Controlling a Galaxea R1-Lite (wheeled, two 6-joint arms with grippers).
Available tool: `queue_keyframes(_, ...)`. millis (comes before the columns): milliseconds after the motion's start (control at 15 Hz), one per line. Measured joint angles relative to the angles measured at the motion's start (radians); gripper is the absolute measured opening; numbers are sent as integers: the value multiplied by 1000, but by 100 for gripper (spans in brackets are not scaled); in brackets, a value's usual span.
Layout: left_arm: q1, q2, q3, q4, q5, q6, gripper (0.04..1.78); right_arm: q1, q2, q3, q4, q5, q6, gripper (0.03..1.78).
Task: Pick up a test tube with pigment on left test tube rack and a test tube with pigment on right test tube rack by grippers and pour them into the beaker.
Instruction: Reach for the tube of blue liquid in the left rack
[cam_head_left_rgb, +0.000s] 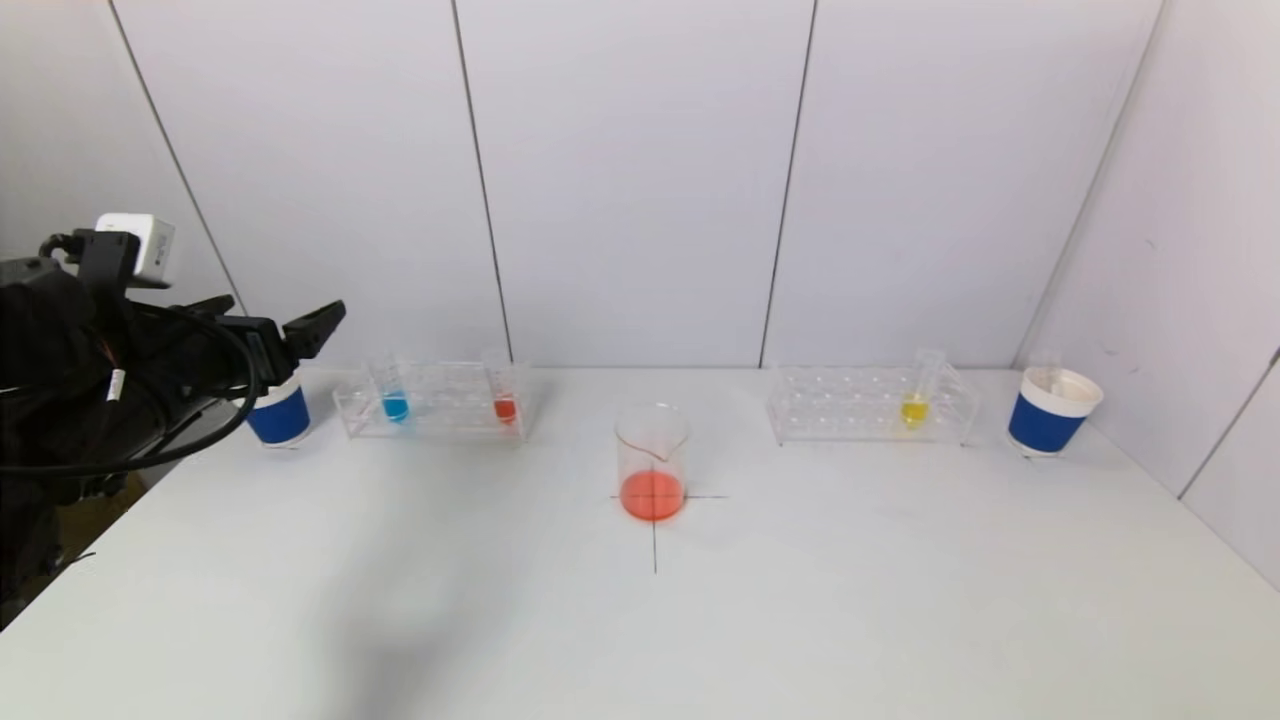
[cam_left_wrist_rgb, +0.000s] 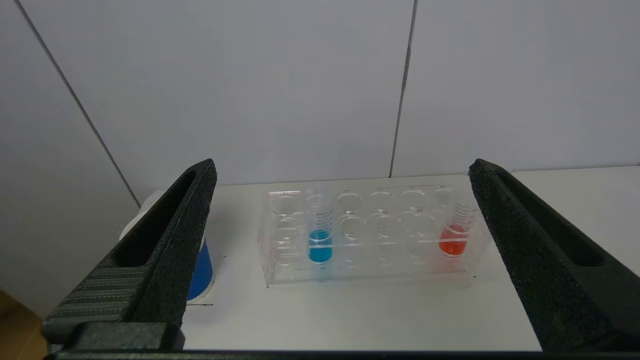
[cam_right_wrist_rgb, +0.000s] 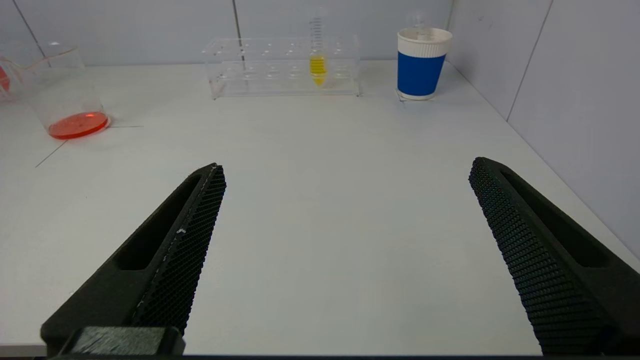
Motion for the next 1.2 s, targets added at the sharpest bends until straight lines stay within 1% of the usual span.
queue_keyframes(267,2,89,2,-89,-1,0,176,0,0,0,0,0,0,177)
queue_keyframes(533,0,150,3,-131,-3,2,176,0,0,1,0,0,0,177)
queue_keyframes(733,1,182,7,-169,-41,1,176,0,0,0,0,0,0,177)
queue_keyframes(1067,6,242,13,-230,-43,1,176,0,0,0,0,0,0,177)
queue_keyframes(1200,10,277,14,-278,-43,2,176,0,0,0,0,0,0,177)
